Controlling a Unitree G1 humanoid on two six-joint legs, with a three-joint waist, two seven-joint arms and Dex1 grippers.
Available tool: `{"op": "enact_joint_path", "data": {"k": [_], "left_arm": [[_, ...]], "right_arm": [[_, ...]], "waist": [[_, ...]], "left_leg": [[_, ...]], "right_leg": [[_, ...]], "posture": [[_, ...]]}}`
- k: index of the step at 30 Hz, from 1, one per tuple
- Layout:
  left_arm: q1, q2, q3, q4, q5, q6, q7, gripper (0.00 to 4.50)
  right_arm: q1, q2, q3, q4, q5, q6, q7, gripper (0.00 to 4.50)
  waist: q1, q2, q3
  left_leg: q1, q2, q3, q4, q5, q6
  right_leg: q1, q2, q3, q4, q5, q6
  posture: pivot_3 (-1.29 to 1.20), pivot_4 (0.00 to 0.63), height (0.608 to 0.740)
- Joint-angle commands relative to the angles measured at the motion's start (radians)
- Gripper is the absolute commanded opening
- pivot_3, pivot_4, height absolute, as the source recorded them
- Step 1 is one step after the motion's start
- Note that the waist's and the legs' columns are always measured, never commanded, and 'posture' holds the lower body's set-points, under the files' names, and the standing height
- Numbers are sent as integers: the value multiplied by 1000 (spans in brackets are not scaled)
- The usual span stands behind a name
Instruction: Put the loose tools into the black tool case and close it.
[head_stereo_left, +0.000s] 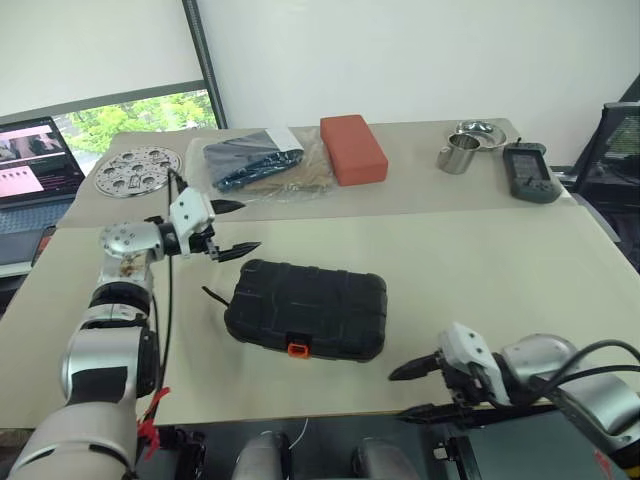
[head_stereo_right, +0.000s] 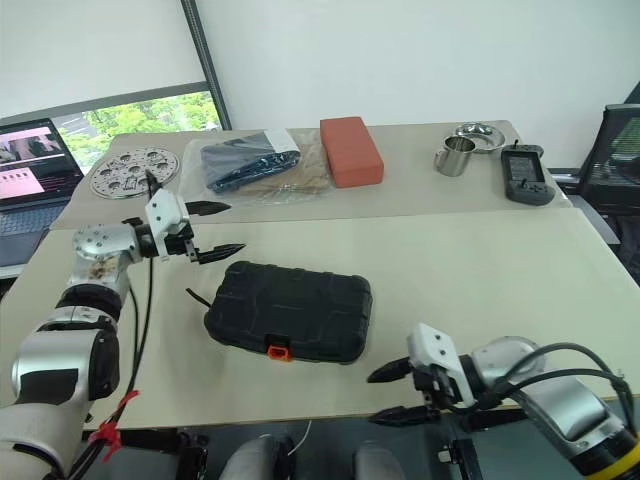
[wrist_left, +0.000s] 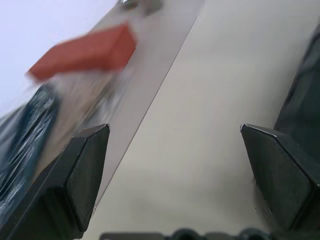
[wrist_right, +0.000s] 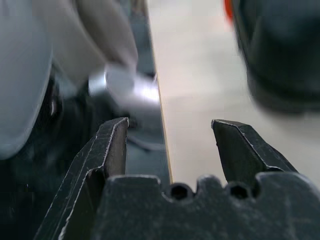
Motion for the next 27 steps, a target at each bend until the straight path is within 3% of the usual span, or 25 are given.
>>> {"op": "enact_joint_path", "data": {"k": [1,3,7,13,17,27], "left_arm": [[31,2,-58,-134,-29,148,-144,4500],[46,-10,-93,-149,10,158,-109,4500],[14,-26,-109,-56,87,180,144,4500],[-11,-17,-145,54,164,267,328,4500],[18,-30,-145,37,130,363,191,4500],[106,24,-224,-33,183,323,56,4500]], "right_arm": [[-26,105,9,-15,-12,94,-115,2020],[-32,178,8,-25,16,153,-167,1373],[-27,254,18,-53,-2,207,-222,63],[-20,325,-9,-43,-23,228,-297,63],[-55,384,-40,17,-62,219,-364,63],[-157,465,-110,169,-147,172,-440,63]], "waist": [[0,0,0],[3,0,0],[10,0,0],[7,-2,-3],[2,-3,-4],[-6,-2,-9]], "left_leg": [[0,1,0,-1,1,-1],[0,2,0,-1,2,-4],[-2,3,-1,-1,2,-4],[-2,1,-1,-1,-1,2],[-1,2,0,-2,-1,1],[0,2,2,-2,0,0]], "right_leg": [[-1,2,1,0,0,0],[-1,4,1,0,0,0],[-3,5,3,1,0,0],[-3,3,5,1,0,0],[-5,5,6,2,0,0],[-5,4,7,1,0,0]], "posture": [[0,150,740],[0,150,740],[0,150,740],[0,150,740],[0,150,740],[0,150,740]]}}
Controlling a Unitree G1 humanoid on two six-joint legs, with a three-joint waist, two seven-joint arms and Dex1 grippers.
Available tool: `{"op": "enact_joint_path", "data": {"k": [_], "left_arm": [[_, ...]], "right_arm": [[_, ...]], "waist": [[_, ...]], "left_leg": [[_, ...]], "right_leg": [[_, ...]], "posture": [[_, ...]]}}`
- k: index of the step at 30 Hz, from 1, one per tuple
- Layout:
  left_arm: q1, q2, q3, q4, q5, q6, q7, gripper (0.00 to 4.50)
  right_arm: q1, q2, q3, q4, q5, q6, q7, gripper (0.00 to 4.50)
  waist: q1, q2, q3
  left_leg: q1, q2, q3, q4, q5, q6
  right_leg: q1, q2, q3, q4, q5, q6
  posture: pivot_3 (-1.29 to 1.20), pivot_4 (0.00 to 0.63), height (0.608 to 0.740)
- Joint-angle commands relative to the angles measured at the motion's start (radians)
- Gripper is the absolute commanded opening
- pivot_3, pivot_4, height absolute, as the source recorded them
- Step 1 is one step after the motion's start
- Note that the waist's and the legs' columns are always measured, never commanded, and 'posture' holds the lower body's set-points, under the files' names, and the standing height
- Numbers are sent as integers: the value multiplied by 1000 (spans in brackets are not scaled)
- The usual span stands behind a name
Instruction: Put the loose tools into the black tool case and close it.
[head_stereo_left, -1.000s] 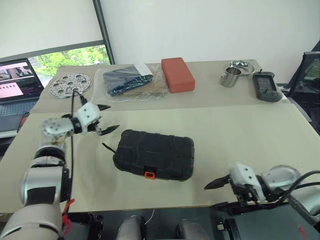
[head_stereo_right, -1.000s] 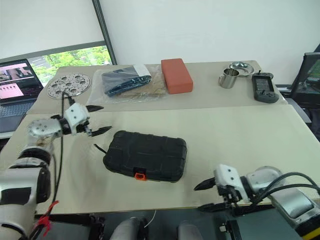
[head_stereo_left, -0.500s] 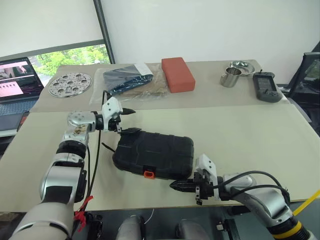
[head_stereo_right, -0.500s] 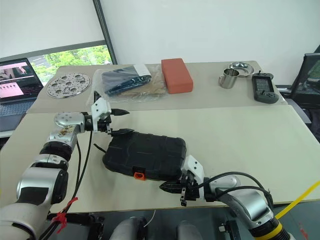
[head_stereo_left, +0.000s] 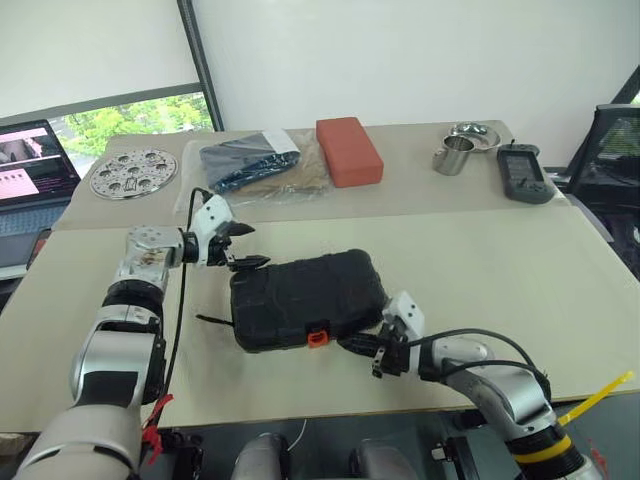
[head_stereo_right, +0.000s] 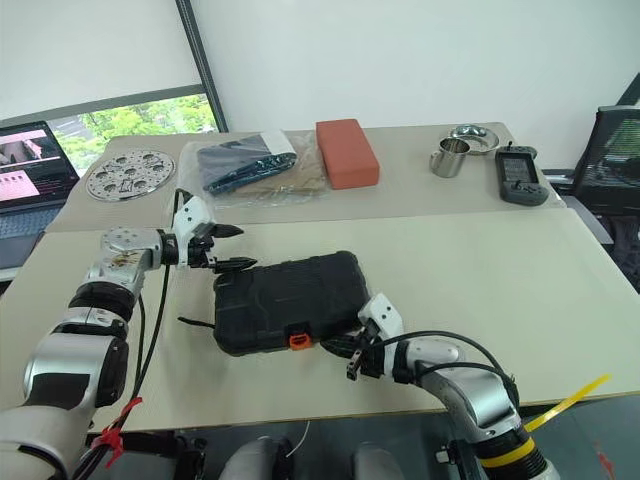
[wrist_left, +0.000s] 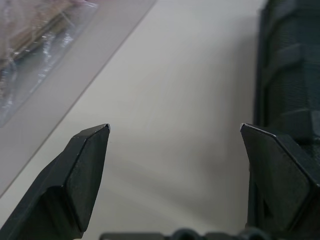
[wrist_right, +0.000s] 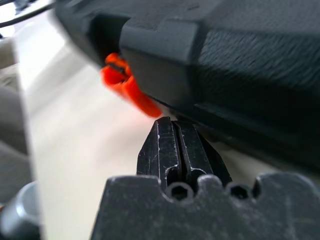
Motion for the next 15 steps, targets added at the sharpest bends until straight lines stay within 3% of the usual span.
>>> {"op": "enact_joint_path", "data": {"k": [1,8,14,15], "left_arm": [[77,7,-87,21,70,-32,-70,4500],[49,-19,-7,2,0,-59,21,4500],[35,-53,108,-180,-181,46,-48,4500],[41,-55,113,-220,-201,63,-59,4500]], "right_arm": [[-68,33,-81,50,-42,-69,-55,63],[-91,52,-133,85,-96,-120,-71,63],[-26,-13,-154,-14,-107,-114,-28,63],[-4,-35,-149,-43,-103,-100,-12,313]], "waist": [[-2,0,-1],[12,-1,0],[16,-1,0],[18,-1,0]], "left_leg": [[0,0,0,0,0,0],[-4,0,0,0,0,1],[-9,-1,-1,1,0,0],[-9,-1,-1,1,0,0]], "right_leg": [[0,0,0,0,0,0],[-3,-2,0,0,0,0],[-6,-2,-1,0,0,0],[-5,-2,-1,0,0,0]], "posture": [[0,150,740],[0,150,740],[0,150,740],[0,150,740]]}}
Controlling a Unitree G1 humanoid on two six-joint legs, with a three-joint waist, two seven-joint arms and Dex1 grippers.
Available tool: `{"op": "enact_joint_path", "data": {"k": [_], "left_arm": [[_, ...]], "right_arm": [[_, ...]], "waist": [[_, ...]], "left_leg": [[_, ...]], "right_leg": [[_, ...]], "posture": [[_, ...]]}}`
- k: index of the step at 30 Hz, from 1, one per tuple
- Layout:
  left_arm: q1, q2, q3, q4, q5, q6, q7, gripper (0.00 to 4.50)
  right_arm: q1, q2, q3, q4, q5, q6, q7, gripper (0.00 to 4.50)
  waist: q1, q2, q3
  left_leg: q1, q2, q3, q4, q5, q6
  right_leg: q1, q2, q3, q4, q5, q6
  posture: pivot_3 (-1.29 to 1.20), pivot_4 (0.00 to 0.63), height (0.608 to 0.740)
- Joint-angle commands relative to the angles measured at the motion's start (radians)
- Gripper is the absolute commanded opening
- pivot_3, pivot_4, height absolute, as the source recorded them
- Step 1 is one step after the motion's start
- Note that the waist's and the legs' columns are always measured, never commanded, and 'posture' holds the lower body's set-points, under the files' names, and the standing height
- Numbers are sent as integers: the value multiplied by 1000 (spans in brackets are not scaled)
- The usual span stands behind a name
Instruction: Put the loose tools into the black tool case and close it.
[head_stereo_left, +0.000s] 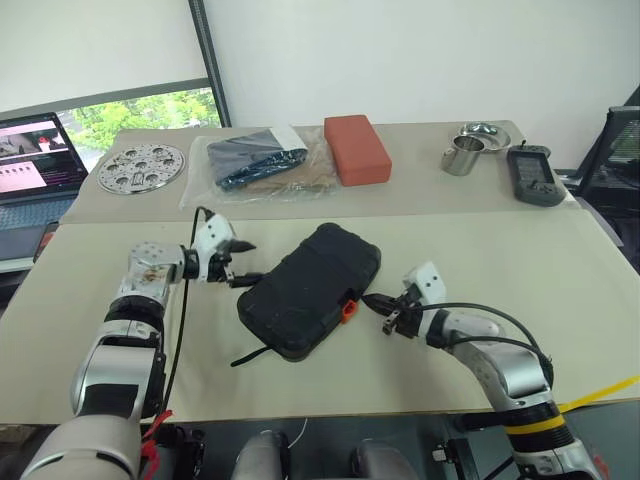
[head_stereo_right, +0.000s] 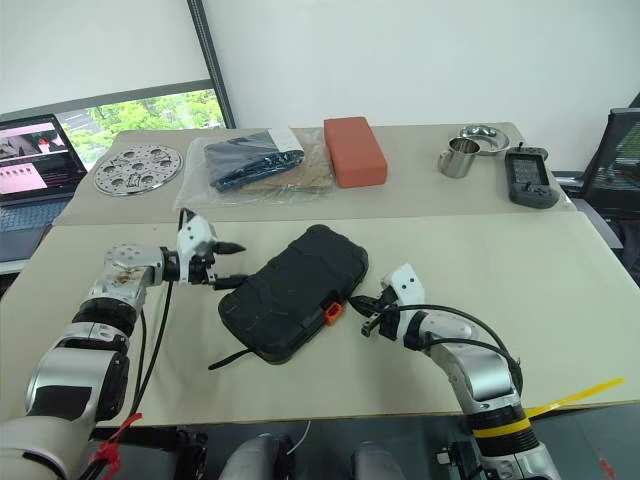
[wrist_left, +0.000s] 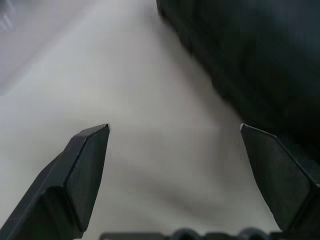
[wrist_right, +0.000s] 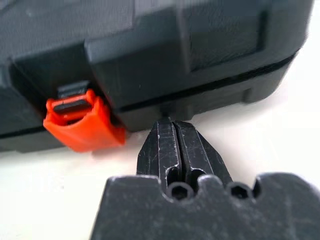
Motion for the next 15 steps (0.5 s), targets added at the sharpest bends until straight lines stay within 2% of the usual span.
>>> {"op": "enact_joint_path", "data": {"k": [1,2,6,10,15], "left_arm": [[-8,-3,42,-177,-103,47,-49,4500],[-1,-3,39,-212,-111,47,-56,4500],[46,-19,1,-401,-189,191,-131,4500],[124,-20,-107,-541,-152,219,-173,4500],[171,-32,-195,-590,-90,179,-144,4500]], "right_arm": [[75,-83,-1,-151,4,12,62,608],[101,-106,12,-186,-1,14,75,790],[136,-122,54,-240,-35,8,60,2124],[102,-78,75,-209,-62,9,22,2124],[52,-24,89,-178,-82,13,0,2124]], "waist": [[1,0,0],[0,0,0],[-9,0,0],[-14,1,0],[-4,0,0]], "left_leg": [[0,0,0,0,0,0],[0,0,0,0,0,0],[1,0,0,0,0,0],[5,1,-1,-1,1,-2],[5,0,-1,-1,1,-2]], "right_leg": [[1,0,0,0,0,0],[1,0,0,0,0,0],[2,2,1,-1,0,0],[4,3,2,-1,0,0],[4,2,2,-1,0,0]], "posture": [[0,150,740],[0,150,740],[0,150,740],[0,150,740],[0,150,740]]}}
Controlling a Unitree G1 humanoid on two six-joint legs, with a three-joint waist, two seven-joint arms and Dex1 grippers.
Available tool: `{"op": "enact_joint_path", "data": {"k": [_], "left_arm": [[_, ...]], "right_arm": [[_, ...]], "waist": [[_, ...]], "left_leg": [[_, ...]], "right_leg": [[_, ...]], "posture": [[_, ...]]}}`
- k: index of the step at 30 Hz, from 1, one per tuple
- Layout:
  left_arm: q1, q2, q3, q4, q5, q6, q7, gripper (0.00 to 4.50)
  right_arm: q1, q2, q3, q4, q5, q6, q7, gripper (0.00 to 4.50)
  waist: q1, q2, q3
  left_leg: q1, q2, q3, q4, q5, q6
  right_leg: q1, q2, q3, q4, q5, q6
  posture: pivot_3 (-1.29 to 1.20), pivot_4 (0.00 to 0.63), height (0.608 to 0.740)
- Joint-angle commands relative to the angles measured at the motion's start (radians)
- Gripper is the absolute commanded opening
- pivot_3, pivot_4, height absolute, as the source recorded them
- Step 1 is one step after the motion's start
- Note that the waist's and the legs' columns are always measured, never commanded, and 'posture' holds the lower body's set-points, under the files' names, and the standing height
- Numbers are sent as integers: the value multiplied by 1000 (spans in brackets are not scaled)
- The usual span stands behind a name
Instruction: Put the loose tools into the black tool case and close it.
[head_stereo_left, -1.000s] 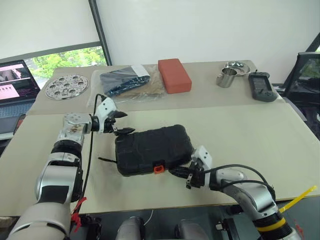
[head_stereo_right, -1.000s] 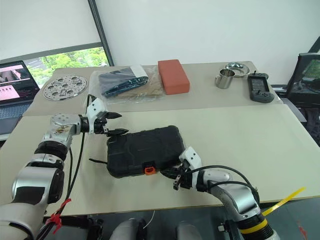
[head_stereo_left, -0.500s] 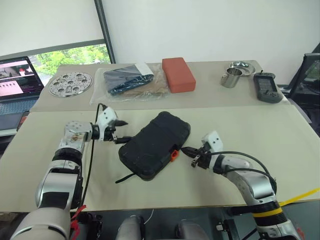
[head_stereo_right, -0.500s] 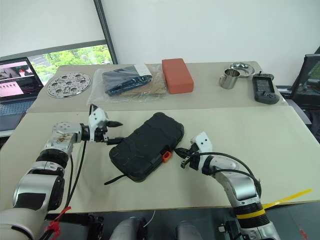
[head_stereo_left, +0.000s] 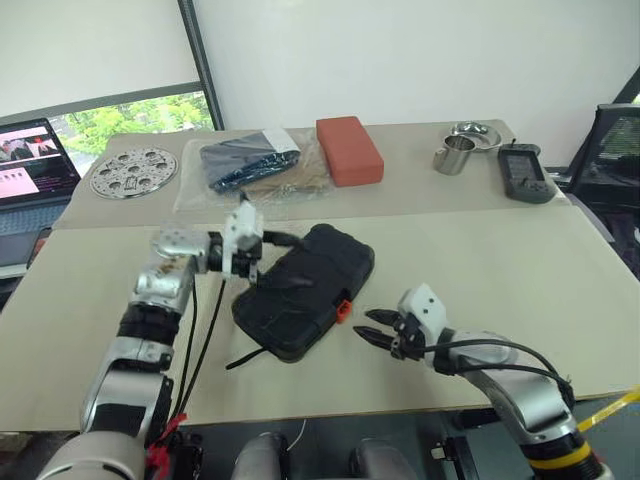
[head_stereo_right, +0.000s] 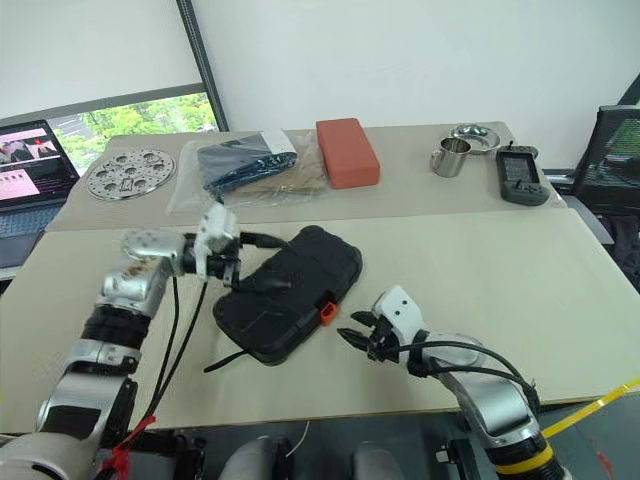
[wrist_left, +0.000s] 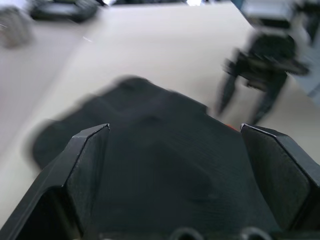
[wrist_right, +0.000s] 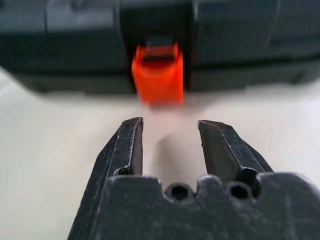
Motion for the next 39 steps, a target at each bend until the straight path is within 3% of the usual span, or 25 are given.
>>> {"op": "enact_joint_path", "data": {"k": [1,7,26,27,29,39], "left_arm": [[-11,1,-27,-38,33,-31,29,4500],[-22,3,-66,10,94,-117,50,4500],[-14,3,-84,32,92,-150,50,4500],[-14,3,-85,32,92,-149,49,4500],[-12,4,-87,30,93,-148,50,4500],[-10,6,-105,38,108,-164,52,4500]], "right_arm": [[-35,25,9,-6,-9,4,-9,2124],[-31,33,24,-23,-5,22,7,2124],[-44,101,34,3,-59,-17,-29,2124],[-44,104,33,2,-60,-18,-29,1620],[-42,106,31,-1,-64,-19,-26,1255],[-14,61,25,-43,-83,-16,6,1254]], "waist": [[3,0,0],[4,0,0],[-1,0,0],[-1,0,0],[-1,0,0],[2,0,0]], "left_leg": [[0,0,0,0,0,0],[0,0,0,0,-1,1],[1,0,0,0,-1,2],[1,0,0,0,-1,2],[1,0,0,0,-1,2],[1,0,0,-1,-1,2]], "right_leg": [[0,0,0,0,0,0],[0,-1,0,0,0,0],[1,0,0,0,0,0],[1,0,0,0,0,0],[1,0,0,0,0,0],[1,-1,0,0,0,0]], "posture": [[0,150,740],[0,150,740],[0,150,740],[0,150,740],[0,150,740],[0,150,740]]}}
